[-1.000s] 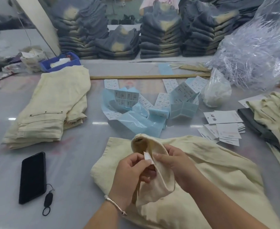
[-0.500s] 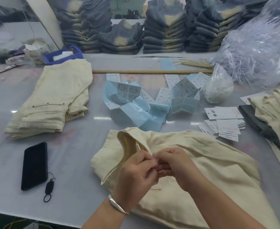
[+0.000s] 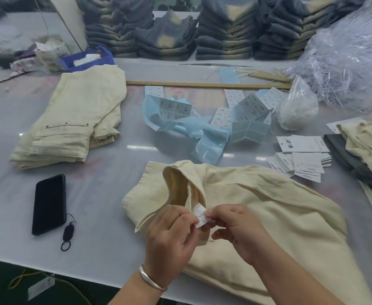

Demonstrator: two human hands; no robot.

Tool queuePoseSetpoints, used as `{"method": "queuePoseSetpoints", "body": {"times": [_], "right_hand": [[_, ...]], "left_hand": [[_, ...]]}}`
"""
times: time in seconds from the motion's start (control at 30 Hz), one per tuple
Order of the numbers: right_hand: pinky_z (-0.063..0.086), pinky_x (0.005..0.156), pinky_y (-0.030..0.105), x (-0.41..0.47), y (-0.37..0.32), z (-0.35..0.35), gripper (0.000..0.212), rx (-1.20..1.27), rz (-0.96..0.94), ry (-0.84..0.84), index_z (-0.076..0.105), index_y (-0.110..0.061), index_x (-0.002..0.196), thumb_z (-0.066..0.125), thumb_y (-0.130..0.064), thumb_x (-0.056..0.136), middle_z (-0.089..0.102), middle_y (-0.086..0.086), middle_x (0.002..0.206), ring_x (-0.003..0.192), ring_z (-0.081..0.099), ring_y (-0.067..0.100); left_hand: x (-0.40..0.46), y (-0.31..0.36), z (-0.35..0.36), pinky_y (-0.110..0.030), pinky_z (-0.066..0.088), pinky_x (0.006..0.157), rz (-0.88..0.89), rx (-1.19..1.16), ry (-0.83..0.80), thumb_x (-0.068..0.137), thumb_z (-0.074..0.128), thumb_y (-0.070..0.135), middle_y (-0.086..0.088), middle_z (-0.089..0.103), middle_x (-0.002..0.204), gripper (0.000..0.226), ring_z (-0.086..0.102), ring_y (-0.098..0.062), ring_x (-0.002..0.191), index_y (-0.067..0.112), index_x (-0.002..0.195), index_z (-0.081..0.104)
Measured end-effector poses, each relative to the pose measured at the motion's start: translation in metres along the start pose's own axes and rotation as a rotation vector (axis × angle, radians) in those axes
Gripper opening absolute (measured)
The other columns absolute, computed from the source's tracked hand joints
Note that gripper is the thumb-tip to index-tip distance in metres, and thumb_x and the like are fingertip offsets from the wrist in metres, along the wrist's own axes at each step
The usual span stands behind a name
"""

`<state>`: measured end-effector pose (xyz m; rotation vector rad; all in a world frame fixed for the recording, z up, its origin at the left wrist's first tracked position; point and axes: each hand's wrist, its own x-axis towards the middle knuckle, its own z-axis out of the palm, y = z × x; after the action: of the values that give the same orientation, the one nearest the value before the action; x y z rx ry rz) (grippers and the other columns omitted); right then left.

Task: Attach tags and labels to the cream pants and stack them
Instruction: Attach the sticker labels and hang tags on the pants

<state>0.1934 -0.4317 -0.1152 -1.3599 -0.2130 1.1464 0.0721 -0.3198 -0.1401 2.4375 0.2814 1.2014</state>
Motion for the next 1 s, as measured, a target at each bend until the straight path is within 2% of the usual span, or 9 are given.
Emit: {"method": "queuePoseSetpoints", "body": {"times": [0.23, 0.33, 0.47, 0.53, 0.6, 0.67, 0.77, 0.87, 1.0], "right_hand": [[0.046, 0.054, 0.025, -0.006, -0.001, 0.003, 0.021, -0.024, -0.056, 0.004, 0.074, -0.006, 0.070, 0.061, -0.011, 0.086, 0.069, 0.015, 0.076, 0.063, 0.060, 0.018], [0.046, 0.052, 0.023, -0.003, 0.000, -0.007, 0.024, -0.048, -0.053, 0.095, 0.073, -0.004, 0.074, 0.059, -0.013, 0.091, 0.069, 0.016, 0.074, 0.059, 0.059, 0.018], [0.043, 0.050, 0.020, 0.003, -0.001, -0.048, 0.018, -0.178, -0.098, 0.342, 0.071, 0.000, 0.074, 0.060, -0.005, 0.088, 0.067, 0.012, 0.067, 0.055, 0.057, 0.015], [0.043, 0.053, 0.023, 0.006, -0.004, -0.075, 0.017, -0.262, -0.132, 0.491, 0.070, -0.002, 0.072, 0.062, -0.004, 0.087, 0.066, 0.008, 0.063, 0.054, 0.056, 0.014], [0.043, 0.058, 0.028, 0.011, -0.007, -0.101, 0.018, -0.345, -0.144, 0.598, 0.070, -0.005, 0.071, 0.062, -0.004, 0.087, 0.065, 0.006, 0.062, 0.054, 0.056, 0.015], [0.042, 0.059, 0.027, 0.019, -0.011, -0.118, 0.018, -0.360, -0.137, 0.636, 0.069, -0.005, 0.072, 0.061, -0.002, 0.088, 0.064, 0.007, 0.062, 0.053, 0.056, 0.017], [0.041, 0.056, 0.024, 0.033, -0.016, -0.125, 0.017, -0.347, -0.107, 0.598, 0.069, -0.004, 0.074, 0.060, 0.001, 0.088, 0.063, 0.008, 0.062, 0.052, 0.055, 0.017], [0.039, 0.051, 0.025, 0.047, -0.014, -0.121, 0.022, -0.356, -0.080, 0.540, 0.066, -0.008, 0.070, 0.059, 0.003, 0.087, 0.062, 0.008, 0.060, 0.051, 0.052, 0.018], [0.039, 0.052, 0.027, 0.061, -0.013, -0.121, 0.026, -0.354, -0.071, 0.479, 0.066, -0.011, 0.067, 0.058, 0.006, 0.085, 0.062, 0.010, 0.057, 0.054, 0.051, 0.021]], "left_hand": [[-0.005, -0.015, 0.000, -0.017, 0.045, 0.069, -0.116, -0.074, 0.006, 0.082, 0.064, 0.012, 0.006, 0.059, 0.075, 0.009, 0.054, -0.006, 0.071, 0.018, 0.080, 0.059], [0.002, -0.048, -0.007, -0.012, 0.041, 0.065, -0.554, 0.016, 0.173, 0.076, 0.065, 0.023, 0.014, 0.058, 0.067, 0.010, 0.055, -0.001, 0.066, 0.025, 0.073, 0.057], [-0.002, -0.130, -0.036, -0.037, 0.045, 0.074, -1.184, 0.052, 0.321, 0.072, 0.061, 0.024, -0.008, 0.066, 0.080, 0.011, 0.061, -0.033, 0.082, 0.016, 0.079, 0.063], [-0.003, -0.154, -0.050, -0.045, 0.047, 0.082, -1.272, 0.107, 0.348, 0.078, 0.058, 0.021, -0.017, 0.068, 0.095, 0.013, 0.060, -0.036, 0.088, 0.016, 0.089, 0.063], [0.004, -0.154, -0.048, -0.039, 0.046, 0.082, -1.138, 0.137, 0.310, 0.075, 0.054, 0.033, -0.010, 0.066, 0.096, 0.016, 0.059, -0.030, 0.085, 0.028, 0.090, 0.059], [0.014, -0.136, -0.032, -0.028, 0.043, 0.079, -0.815, 0.157, 0.122, 0.073, 0.052, 0.046, 0.003, 0.061, 0.094, 0.024, 0.055, -0.020, 0.084, 0.038, 0.093, 0.059], [0.026, -0.118, 0.009, -0.042, 0.045, 0.083, -0.430, 0.397, -0.260, 0.072, 0.058, 0.051, -0.002, 0.062, 0.105, 0.034, 0.053, -0.029, 0.097, 0.028, 0.093, 0.072], [0.061, -0.107, 0.044, -0.048, 0.045, 0.082, -0.554, 0.483, -0.183, 0.072, 0.063, 0.027, -0.012, 0.065, 0.108, 0.014, 0.053, -0.041, 0.099, 0.019, 0.072, 0.075], [0.124, -0.084, 0.097, -0.033, 0.045, 0.078, -0.168, 0.152, -0.175, 0.079, 0.051, 0.019, -0.005, 0.067, 0.083, 0.022, 0.062, -0.030, 0.078, 0.010, 0.077, 0.071]]}}
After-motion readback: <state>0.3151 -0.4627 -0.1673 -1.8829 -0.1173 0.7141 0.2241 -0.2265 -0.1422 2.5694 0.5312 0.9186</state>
